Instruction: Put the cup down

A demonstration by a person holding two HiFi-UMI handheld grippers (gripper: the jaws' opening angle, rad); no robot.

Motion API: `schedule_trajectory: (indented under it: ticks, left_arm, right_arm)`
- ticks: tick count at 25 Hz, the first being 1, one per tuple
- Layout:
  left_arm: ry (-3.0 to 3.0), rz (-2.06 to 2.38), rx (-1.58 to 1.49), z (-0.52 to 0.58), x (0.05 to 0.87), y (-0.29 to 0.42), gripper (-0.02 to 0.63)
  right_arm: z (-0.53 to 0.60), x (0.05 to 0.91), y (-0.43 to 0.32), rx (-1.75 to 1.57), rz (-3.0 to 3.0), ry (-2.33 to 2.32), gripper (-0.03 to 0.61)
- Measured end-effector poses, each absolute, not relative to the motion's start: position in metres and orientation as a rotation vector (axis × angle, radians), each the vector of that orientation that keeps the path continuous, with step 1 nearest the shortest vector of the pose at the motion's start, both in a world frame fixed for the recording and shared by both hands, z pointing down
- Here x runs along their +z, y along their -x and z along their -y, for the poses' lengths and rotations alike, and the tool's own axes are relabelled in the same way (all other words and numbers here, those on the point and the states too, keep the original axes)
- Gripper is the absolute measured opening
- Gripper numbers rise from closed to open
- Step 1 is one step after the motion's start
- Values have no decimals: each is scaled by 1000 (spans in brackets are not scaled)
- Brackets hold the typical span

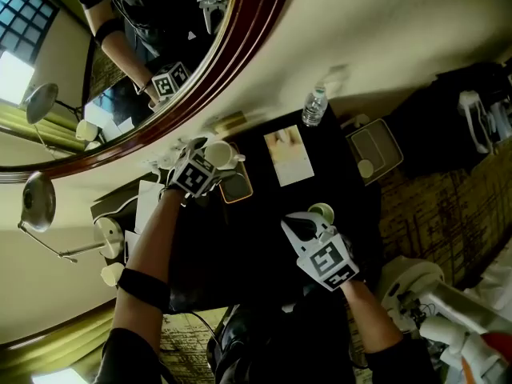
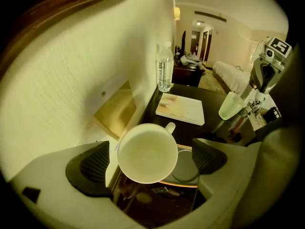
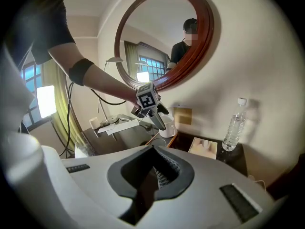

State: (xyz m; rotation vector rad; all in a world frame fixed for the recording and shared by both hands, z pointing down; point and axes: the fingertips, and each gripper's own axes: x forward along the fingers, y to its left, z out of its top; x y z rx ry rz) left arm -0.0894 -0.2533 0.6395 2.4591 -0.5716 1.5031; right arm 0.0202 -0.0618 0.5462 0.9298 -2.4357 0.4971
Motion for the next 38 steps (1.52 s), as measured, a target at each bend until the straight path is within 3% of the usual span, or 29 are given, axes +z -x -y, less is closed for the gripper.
schedule_trajectory:
  ticks: [13, 14, 16, 17, 38]
  left_arm:
    - [-2426, 533, 1527, 260, 666, 83, 537]
    - [-2425, 543, 1534, 261, 667, 84, 525]
    - [-2424, 580, 1536, 263, 668, 86, 443]
    - [-2425, 593, 1531, 264, 668, 86, 440]
    - [-2467, 631, 1423, 195, 631, 74, 434]
  right_arm:
    - [60, 558, -25, 531, 2429, -924, 8]
    - [59, 558, -26, 536, 2427, -926, 8]
    - [56, 561, -28, 545, 2420, -928, 8]
    - [55, 562, -29, 547, 2416, -928, 8]
    - [32, 550, -46, 548, 2411, -936, 8]
